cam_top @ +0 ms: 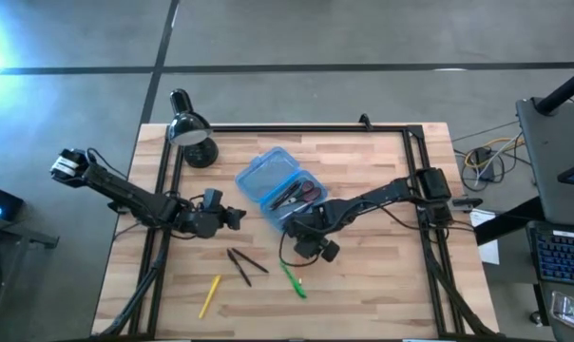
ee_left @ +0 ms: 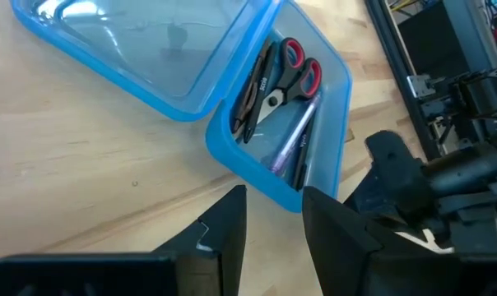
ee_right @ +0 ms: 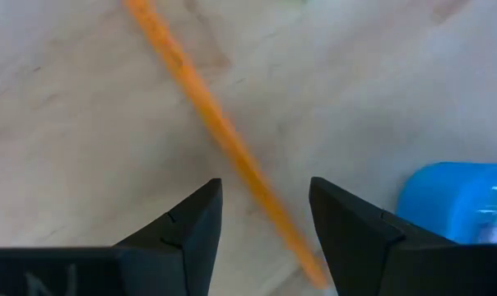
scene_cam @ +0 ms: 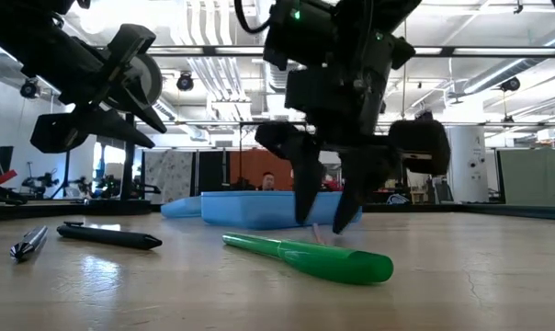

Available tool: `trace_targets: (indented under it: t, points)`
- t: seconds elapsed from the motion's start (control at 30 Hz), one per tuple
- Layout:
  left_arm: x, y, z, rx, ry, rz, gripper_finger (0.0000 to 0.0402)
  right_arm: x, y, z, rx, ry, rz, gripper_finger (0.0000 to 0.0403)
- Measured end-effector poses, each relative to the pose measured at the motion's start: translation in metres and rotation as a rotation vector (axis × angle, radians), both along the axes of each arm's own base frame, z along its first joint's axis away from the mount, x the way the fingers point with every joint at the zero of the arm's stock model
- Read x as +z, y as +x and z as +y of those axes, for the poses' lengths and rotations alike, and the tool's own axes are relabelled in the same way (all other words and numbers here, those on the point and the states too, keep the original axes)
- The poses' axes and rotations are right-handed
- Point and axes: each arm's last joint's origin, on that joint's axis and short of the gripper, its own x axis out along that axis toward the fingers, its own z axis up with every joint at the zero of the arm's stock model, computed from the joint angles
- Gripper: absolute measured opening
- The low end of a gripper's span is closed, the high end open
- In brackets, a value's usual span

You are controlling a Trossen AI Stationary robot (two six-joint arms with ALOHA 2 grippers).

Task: Pick & place school supplies into a supply box
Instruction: Put the pencil into the supply box

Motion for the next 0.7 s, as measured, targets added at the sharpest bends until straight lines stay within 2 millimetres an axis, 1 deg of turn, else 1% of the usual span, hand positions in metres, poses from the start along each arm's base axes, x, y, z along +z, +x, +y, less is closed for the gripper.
trace_targets:
  t: [0.13,0.27,0.5,0.6,0.7]
  points:
    - [0.0,0.0,0.0,0.0,0.001,0.0,0.0103,-0.007,0.0,-0.003,-0.033,0.014,0.031,0.0174]
    - [0.0,0.0,0.0,0.0,0.001,0.001,0.0103,-0.012,0.0,-0.006,-0.093,0.041,0.073,0.0157]
    - [0.0,0.0,0.0,-0.002,0.004,0.001,0.0103,-0.009,-0.006,-0.014,-0.265,0.063,0.164,0.0091]
    - [0.0,0.0,0.0,0.001,0.014,0.002,0.0103,-0.008,-0.009,-0.016,-0.386,0.081,0.202,0.0062]
    - [0.0,0.0,0.001,0.011,0.02,-0.001,0.0103,-0.009,-0.01,-0.016,-0.505,0.105,0.231,0.0041]
